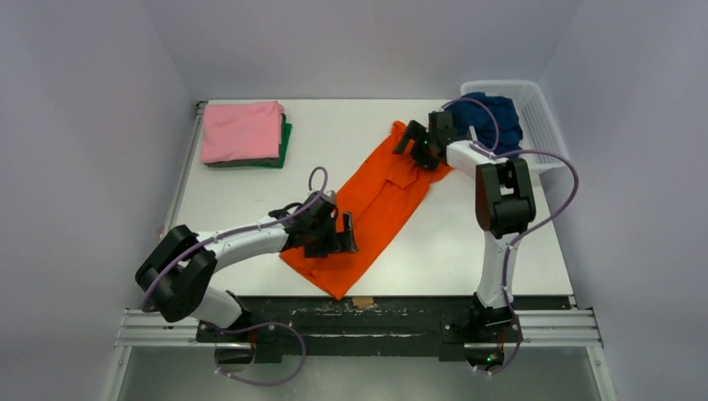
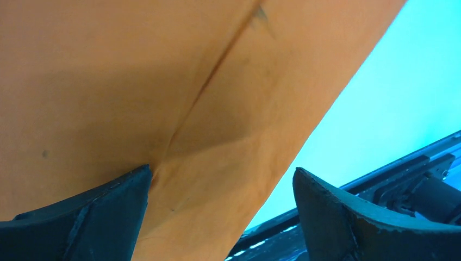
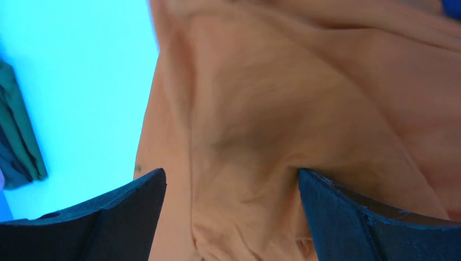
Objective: Fold and stack the t-shirts
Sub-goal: Rotate the tshirt 90 degrees
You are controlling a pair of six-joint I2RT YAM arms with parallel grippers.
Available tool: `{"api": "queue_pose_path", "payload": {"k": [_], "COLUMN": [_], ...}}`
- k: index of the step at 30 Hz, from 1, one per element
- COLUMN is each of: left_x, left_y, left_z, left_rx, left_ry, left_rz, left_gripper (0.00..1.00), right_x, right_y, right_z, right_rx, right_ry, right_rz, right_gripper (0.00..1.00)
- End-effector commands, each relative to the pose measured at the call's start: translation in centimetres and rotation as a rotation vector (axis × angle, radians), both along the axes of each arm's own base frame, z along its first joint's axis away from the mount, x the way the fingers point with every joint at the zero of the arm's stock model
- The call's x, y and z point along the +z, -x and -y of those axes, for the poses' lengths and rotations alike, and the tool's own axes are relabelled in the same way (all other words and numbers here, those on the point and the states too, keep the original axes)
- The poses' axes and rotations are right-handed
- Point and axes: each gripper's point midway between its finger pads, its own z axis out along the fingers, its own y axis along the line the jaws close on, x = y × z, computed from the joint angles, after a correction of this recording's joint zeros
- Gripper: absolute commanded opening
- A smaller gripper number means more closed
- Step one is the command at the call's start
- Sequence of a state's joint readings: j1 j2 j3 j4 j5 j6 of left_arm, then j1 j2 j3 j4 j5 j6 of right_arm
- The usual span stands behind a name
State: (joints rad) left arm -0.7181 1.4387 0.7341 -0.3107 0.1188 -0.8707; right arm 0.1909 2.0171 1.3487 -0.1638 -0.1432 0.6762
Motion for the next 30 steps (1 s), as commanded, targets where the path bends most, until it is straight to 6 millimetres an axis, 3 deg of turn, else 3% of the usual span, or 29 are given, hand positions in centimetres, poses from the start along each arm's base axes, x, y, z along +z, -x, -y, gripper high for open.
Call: {"api": "queue_pose_path", "payload": {"k": [1, 6, 10, 13, 16, 19, 21, 23, 24, 25, 26, 28, 30], "left_x": [-1.8, -2.3, -2.6, -2.9, -2.5, -0.3, 1.9, 4.2, 5.9, 6.2, 7.7, 8.5, 7.7], "left_y": [1.7, 1.9, 2.0, 2.5, 2.6, 2.0, 1.3, 1.2, 1.1, 1.2, 1.4, 1.9, 2.7], "left_z": [1.6, 6.3, 10.2, 12.5, 12.5, 11.9, 11.4, 11.1, 10.8, 10.2, 9.6, 7.6, 4.7], "left_rx": [0.045, -0.038, -0.116, -0.158, -0.169, -0.169, -0.18, -0.202, -0.203, -0.202, -0.193, -0.163, -0.125], "left_ry": [-0.059, -0.009, 0.027, 0.03, 0.006, 0.002, -0.003, 0.008, 0.022, 0.014, 0.033, 0.038, -0.008], "left_rz": [-0.102, -0.113, -0.105, -0.112, -0.089, -0.003, 0.066, 0.12, 0.163, 0.181, 0.215, 0.25, 0.255], "left_gripper": [1.0, 1.0, 1.0, 1.0, 1.0, 1.0, 1.0, 1.0, 1.0, 1.0, 1.0, 1.0, 1.0], "right_x": [-5.9, -6.9, -7.5, -6.9, -5.2, 0.3, 5.1, 9.9, 13.4, 13.8, 16.9, 18.9, 18.7], "right_y": [-2.5, -7.5, -9.3, -10.7, -11.7, -13.3, -13.5, -13.0, -12.3, -11.8, -10.8, -8.5, -5.2], "right_z": [-3.7, -8.9, -12.8, -14.4, -14.7, -14.6, -14.5, -14.0, -13.4, -12.5, -11.5, -9.5, -7.6], "right_rx": [0.153, 0.277, 0.35, 0.354, 0.364, 0.383, 0.404, 0.426, 0.431, 0.404, 0.379, 0.326, 0.285], "right_ry": [0.002, -0.044, -0.12, -0.164, -0.162, -0.127, -0.109, -0.079, -0.054, -0.022, 0.01, 0.06, 0.087], "right_rz": [-0.104, -0.072, -0.032, 0.045, 0.093, 0.205, 0.291, 0.37, 0.422, 0.416, 0.463, 0.495, 0.489], "right_gripper": [0.92, 0.92, 0.94, 0.95, 0.95, 0.96, 0.97, 0.98, 0.98, 0.98, 0.98, 0.98, 0.98]}}
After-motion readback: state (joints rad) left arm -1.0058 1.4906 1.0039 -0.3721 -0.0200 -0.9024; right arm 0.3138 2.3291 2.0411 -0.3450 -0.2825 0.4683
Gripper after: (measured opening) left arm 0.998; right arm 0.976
